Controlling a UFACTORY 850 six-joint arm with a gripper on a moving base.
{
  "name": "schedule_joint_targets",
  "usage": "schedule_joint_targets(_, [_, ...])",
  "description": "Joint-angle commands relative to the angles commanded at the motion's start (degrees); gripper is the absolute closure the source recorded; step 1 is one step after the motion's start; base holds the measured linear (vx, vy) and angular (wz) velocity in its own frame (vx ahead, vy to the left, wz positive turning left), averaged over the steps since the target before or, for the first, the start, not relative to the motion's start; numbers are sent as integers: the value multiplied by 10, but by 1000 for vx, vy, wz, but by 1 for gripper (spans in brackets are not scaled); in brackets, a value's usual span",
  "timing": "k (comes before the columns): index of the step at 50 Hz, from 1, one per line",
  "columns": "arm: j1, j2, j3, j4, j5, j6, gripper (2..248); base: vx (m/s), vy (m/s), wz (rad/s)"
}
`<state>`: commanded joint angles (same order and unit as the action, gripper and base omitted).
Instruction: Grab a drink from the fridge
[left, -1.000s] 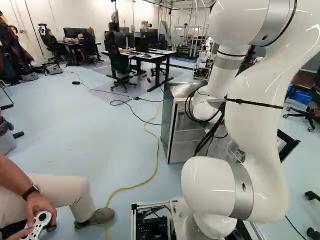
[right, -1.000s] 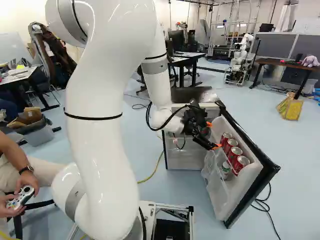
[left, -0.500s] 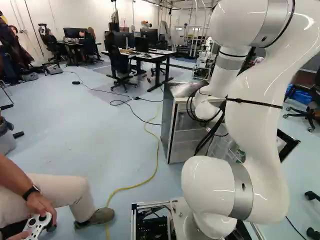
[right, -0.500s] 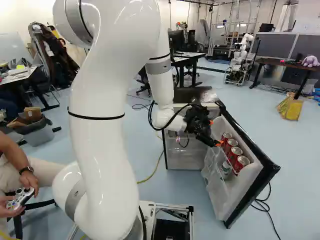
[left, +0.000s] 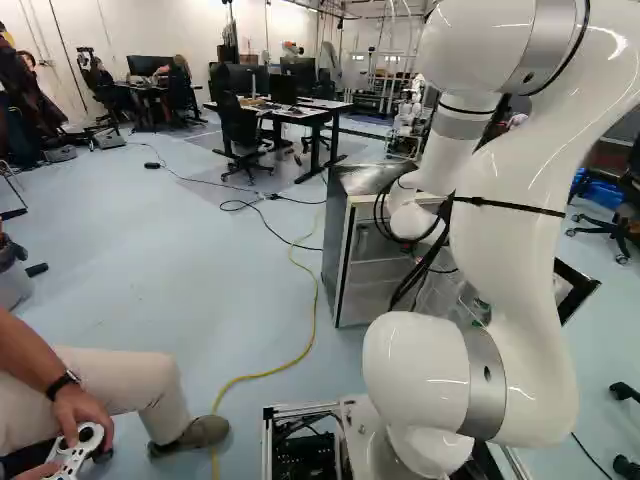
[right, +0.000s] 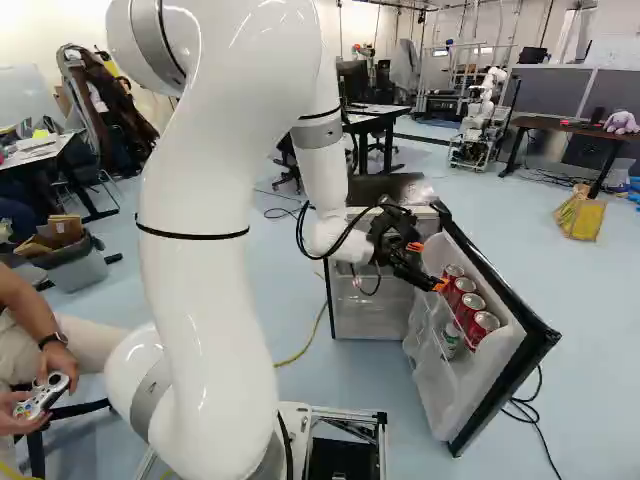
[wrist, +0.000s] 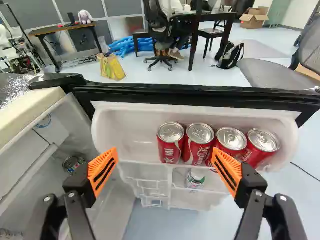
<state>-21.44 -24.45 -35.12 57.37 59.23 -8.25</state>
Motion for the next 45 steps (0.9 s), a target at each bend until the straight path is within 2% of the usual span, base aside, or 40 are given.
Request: schedule_joint_targets(45, [-2,-2,-2,23,-27,-2,3,0,0,0])
